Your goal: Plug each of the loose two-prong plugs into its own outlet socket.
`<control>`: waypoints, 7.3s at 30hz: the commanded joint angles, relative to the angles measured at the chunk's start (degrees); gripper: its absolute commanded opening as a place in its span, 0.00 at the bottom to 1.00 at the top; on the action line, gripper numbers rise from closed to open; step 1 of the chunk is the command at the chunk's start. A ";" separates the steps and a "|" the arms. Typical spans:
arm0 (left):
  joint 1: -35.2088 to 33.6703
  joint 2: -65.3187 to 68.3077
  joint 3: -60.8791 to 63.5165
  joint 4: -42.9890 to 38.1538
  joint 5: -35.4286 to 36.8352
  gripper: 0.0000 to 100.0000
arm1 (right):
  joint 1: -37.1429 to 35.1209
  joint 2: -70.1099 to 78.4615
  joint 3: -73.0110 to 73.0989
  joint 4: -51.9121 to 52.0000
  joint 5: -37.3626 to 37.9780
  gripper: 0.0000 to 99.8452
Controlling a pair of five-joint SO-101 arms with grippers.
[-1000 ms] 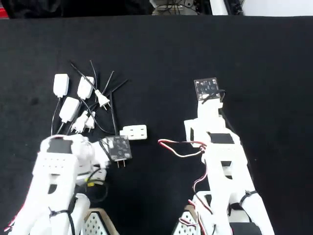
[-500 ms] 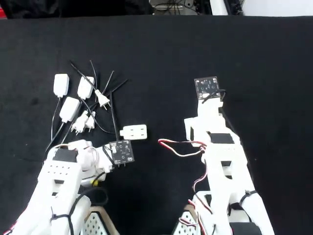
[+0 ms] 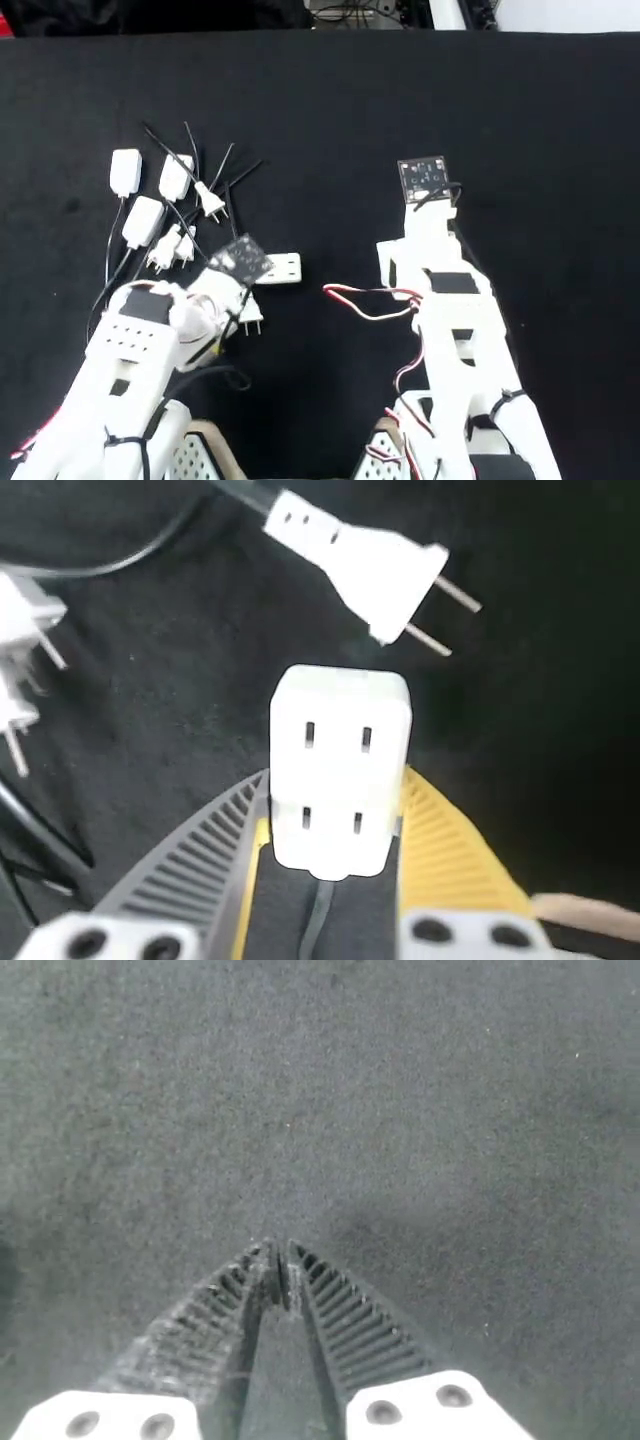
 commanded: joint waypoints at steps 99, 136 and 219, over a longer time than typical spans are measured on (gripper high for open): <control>-27.56 -56.97 25.54 9.14 4.40 0.33 | -49.93 45.23 -46.29 33.49 -37.45 0.15; -27.30 -56.97 25.63 9.05 4.31 0.33 | -14.77 3.12 -22.81 29.63 8.88 0.01; -27.65 -56.97 25.63 9.23 4.31 0.33 | -12.66 43.91 -41.10 27.87 23.03 0.04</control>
